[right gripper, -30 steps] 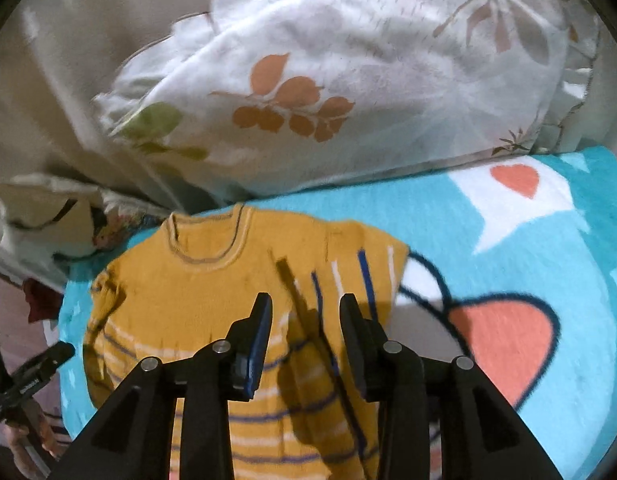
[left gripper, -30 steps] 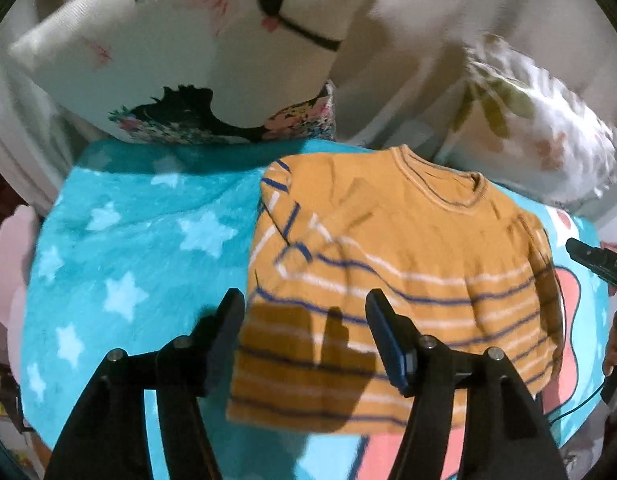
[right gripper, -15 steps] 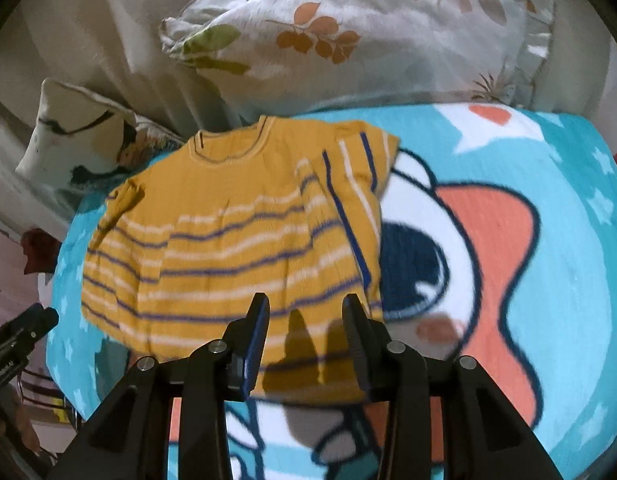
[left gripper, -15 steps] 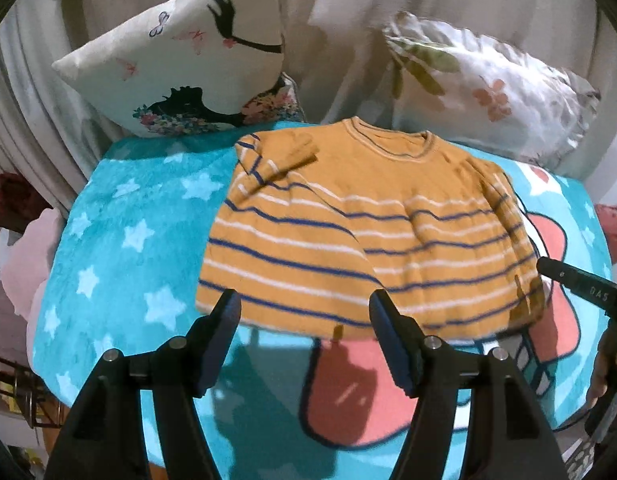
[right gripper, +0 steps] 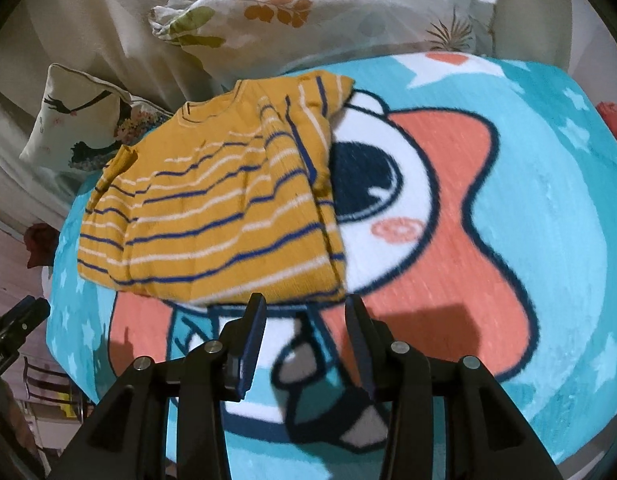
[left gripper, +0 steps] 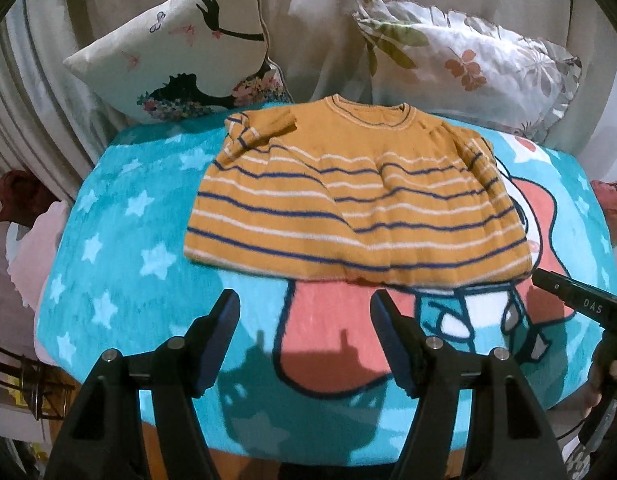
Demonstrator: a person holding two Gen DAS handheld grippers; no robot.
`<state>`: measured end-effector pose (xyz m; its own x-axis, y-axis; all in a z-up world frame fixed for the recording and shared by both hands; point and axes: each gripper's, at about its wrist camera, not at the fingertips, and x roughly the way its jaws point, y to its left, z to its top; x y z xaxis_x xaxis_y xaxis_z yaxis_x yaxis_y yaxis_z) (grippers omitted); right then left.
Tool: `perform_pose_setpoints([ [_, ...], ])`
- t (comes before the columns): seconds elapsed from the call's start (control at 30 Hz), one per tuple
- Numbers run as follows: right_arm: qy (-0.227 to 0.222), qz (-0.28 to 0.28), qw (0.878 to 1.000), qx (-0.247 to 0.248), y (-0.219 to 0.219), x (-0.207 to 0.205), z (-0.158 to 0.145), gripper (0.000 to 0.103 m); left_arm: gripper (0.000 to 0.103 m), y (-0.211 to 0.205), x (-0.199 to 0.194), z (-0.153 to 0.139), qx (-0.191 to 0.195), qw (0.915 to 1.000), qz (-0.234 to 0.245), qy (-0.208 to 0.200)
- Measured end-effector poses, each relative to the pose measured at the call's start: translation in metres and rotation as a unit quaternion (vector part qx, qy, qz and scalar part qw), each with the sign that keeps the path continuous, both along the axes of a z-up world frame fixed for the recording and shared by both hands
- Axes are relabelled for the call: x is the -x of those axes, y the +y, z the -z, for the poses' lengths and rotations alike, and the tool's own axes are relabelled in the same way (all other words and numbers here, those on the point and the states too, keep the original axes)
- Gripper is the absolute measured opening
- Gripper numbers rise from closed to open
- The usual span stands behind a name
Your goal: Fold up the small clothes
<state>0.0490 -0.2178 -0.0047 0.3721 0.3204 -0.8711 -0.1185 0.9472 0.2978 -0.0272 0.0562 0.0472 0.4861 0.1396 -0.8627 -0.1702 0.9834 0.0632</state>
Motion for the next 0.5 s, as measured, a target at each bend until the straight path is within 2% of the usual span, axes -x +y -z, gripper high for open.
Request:
perform_pose_setpoints([
  [0.33,0.003,0.005,1.0,0.004,-0.01,0.007,0.003,0.045,0.067,-0.005,0.006,0.001,-0.001,1.0,-0.001,-0.001],
  [0.5,0.007,0.017,1.0,0.007,-0.009,0.002,0.004,0.046,0.068,0.009,-0.003,0.002,0.008,1.0,0.005,0.003],
])
